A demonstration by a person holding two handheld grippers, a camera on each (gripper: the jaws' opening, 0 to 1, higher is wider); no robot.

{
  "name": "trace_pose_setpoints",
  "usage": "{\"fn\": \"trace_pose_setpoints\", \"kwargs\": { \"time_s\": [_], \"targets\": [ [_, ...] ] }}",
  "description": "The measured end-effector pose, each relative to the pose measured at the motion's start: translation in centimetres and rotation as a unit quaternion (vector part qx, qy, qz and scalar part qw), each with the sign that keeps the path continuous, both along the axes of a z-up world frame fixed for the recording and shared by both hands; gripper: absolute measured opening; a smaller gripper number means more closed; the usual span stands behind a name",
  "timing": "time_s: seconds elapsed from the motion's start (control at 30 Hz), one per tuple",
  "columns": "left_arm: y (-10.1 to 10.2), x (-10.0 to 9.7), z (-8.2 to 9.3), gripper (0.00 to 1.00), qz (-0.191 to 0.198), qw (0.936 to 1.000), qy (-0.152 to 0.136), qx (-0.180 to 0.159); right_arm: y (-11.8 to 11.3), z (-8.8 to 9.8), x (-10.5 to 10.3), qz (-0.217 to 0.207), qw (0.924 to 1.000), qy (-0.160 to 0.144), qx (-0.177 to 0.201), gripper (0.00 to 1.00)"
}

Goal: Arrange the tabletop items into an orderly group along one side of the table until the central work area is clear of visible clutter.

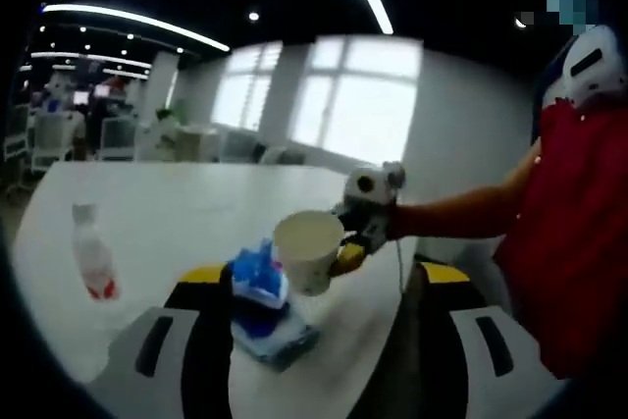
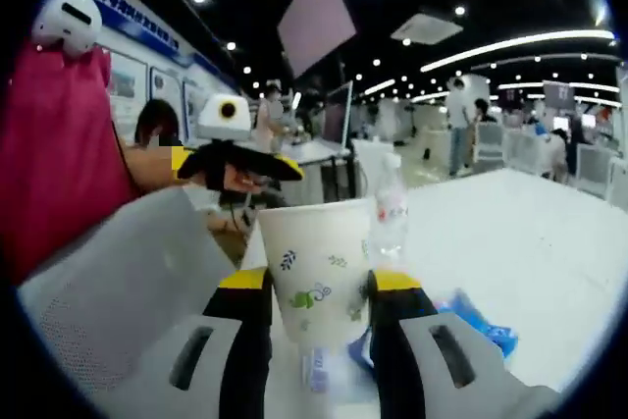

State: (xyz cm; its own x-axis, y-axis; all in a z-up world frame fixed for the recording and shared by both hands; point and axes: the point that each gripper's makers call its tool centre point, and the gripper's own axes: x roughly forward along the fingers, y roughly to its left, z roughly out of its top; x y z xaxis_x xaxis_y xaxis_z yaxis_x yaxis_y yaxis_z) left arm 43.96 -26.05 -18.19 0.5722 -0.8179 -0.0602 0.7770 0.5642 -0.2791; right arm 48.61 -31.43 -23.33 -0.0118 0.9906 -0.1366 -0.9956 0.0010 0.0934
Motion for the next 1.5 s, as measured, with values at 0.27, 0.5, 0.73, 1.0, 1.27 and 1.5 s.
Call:
{"fn": "trace_pose_setpoints", "kwargs": {
  "time_s": [0.27, 0.5, 0.73, 1.0, 1.27, 1.5],
  "targets": [
    [-0.6, 0.7, 3.0, 0.72, -0.009, 0.9983, -0.018, -0.055, 1.4, 3.7, -1.7, 0.024, 0.9974, 0.02, 0.065, 0.38],
    [-2.0, 0.6, 3.3, 0.66, -0.028, 0.998, -0.034, -0.046, 2.7, 4.9, -3.4, 0.048, 0.9955, 0.022, 0.079, 0.38],
    [-2.7, 0.4, 2.7, 0.6, -0.05, 0.9979, -0.029, -0.029, 3.6, 5.4, -4.8, 0.071, 0.9941, 0.018, 0.08, 0.38],
    [-2.9, 0.5, 2.8, 0.52, -0.058, 0.9973, -0.039, -0.021, 3.8, 6.1, -5.5, 0.081, 0.9929, 0.016, 0.085, 0.38],
    [-3.3, 0.3, 3.1, 0.42, -0.07, 0.996, -0.052, -0.019, 3.7, 6.0, -5.3, 0.079, 0.9932, 0.016, 0.084, 0.37],
    [-3.3, 0.3, 3.0, 0.4, -0.068, 0.9959, -0.057, -0.014, 3.6, 5.9, -5.3, 0.076, 0.9938, 0.02, 0.079, 0.37]
  ]
}}
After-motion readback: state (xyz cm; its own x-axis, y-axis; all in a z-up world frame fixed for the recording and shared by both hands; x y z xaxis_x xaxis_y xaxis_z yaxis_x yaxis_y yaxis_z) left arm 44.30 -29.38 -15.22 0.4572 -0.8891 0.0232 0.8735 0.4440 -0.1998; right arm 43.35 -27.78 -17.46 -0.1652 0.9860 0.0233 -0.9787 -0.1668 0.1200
